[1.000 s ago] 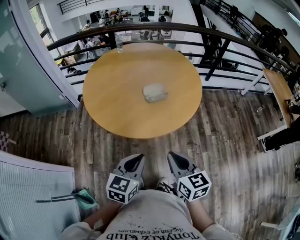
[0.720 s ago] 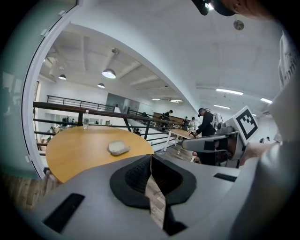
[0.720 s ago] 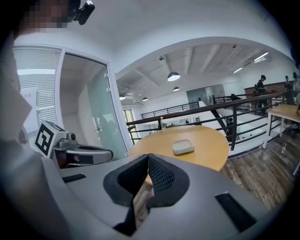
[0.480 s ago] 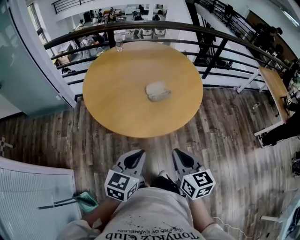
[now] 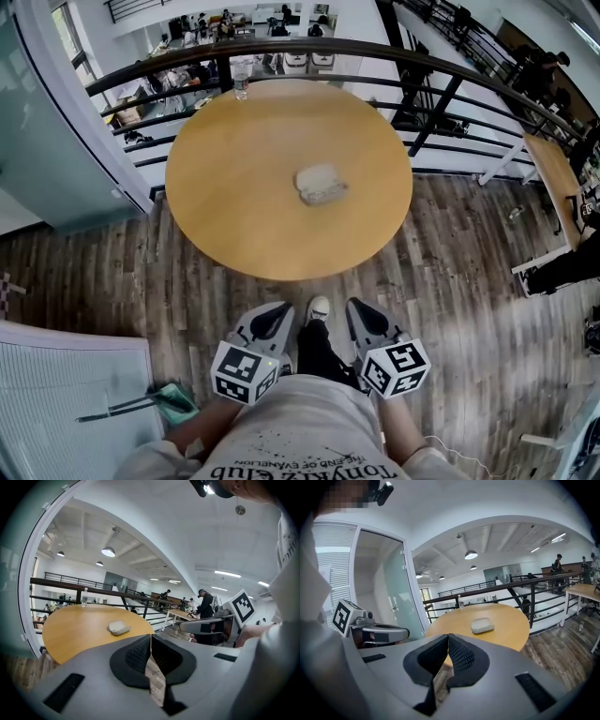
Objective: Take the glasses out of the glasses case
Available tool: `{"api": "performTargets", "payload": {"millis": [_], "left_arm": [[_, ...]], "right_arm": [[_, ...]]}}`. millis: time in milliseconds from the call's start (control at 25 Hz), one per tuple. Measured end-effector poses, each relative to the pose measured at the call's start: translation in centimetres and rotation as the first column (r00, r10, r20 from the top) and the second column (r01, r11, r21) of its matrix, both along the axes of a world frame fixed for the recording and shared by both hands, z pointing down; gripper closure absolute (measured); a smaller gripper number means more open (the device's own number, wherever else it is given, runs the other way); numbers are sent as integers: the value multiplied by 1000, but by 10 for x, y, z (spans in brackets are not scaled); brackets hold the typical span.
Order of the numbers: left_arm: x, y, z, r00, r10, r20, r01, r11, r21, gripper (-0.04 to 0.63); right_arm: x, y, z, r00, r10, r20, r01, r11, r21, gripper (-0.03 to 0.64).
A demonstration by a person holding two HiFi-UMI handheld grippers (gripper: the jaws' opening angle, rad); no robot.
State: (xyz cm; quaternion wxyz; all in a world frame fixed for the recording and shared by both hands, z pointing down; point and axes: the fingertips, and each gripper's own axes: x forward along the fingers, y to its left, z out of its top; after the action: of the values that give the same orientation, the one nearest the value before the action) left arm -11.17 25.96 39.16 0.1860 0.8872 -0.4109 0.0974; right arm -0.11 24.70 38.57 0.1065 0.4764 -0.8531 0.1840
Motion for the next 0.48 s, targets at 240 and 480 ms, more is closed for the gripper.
{"api": "performTargets", "payload": {"millis": [240,480], "left_arm": [[9,-32,13,1000,-3,0,3,1000,-15,570],[28,-99,13,1000,-25,0,25,1000,-11,571]], "right_arm": [[4,-39,7,1000,-14,-6,14,1000,12,592],[24,-103,12,999,-31,-10,31,1000,6,592]]}}
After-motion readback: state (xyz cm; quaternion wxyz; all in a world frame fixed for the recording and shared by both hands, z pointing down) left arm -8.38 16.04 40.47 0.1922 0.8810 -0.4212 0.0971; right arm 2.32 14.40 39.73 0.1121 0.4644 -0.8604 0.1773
